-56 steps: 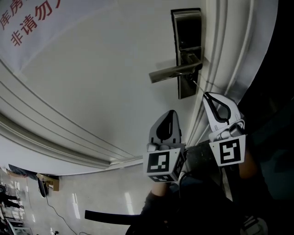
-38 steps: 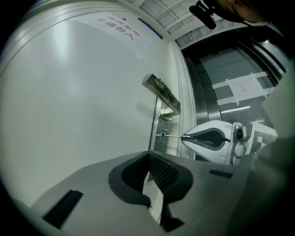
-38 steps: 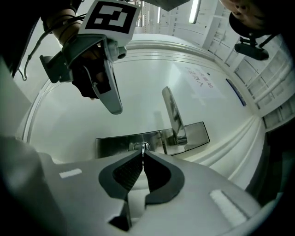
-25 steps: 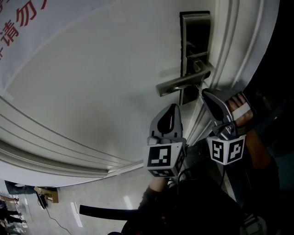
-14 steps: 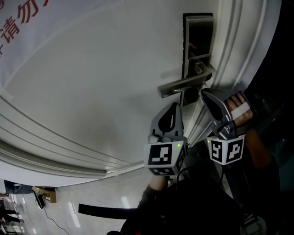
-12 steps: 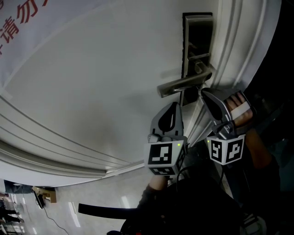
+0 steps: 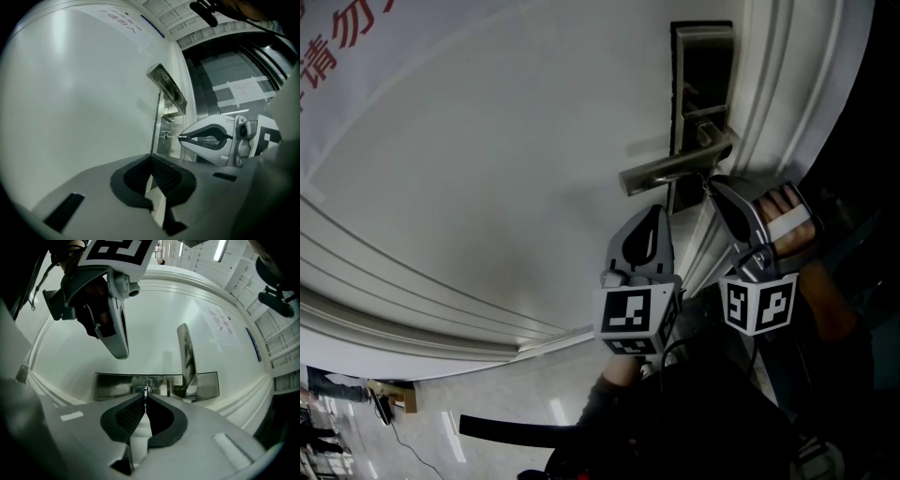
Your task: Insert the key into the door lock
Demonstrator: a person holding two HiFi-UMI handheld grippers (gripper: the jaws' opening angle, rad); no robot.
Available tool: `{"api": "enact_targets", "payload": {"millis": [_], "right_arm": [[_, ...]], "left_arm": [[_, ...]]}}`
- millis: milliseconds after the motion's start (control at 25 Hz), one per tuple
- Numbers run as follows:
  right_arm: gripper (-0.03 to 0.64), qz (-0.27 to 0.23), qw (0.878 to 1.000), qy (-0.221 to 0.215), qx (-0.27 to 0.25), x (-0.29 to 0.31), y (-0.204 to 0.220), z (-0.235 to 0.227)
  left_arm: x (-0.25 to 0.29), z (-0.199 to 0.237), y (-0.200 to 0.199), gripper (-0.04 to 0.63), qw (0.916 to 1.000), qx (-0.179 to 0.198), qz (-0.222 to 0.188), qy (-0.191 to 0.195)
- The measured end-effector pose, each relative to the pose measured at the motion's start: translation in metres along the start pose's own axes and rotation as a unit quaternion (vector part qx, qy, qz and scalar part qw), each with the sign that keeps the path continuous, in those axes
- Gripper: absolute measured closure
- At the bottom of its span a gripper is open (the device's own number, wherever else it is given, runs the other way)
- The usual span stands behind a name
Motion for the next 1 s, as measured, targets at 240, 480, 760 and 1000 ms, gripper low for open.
{"api": "enact_targets", "payload": {"millis": [240,480,760,1000], "right_arm": [[0.606,0.005,1.000,-0.002,-0.002,0.0000,-0.0009,-0.0004],[0.606,0.008,1.000,-0.006,-0.005,-0.0002,-0.0013,-0.0011],[0.606,0.013,1.000,-0.010,-0.001,0.0000,-0.0018,-0.0020],[0.606,0.018,1.000,-0.010,-0.002,0.0022,-0.0030,-0.0024]], "left_arm": [[-0.0017,-0.0012,-0.0029,0.595,1.0000,-0.004,-0.003,0.001],[-0.0008,-0.0032,-0.0055,0.595,0.9999,-0.010,-0.003,0.005],[0.0009,-0.0045,-0.0066,0.595,0.9999,-0.011,-0.002,0.008],[0.0011,-0.0025,-0.0062,0.595,0.9999,-0.012,-0.002,0.009]]}}
Point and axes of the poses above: the fingertips, and each gripper's own axes: x forward along the fingers, z to its left, y out of its underside, the point moved 2 cm from there along -x, backward along the fingers, and after that the axes turned 4 degrees about z, right-handed, at the moved point
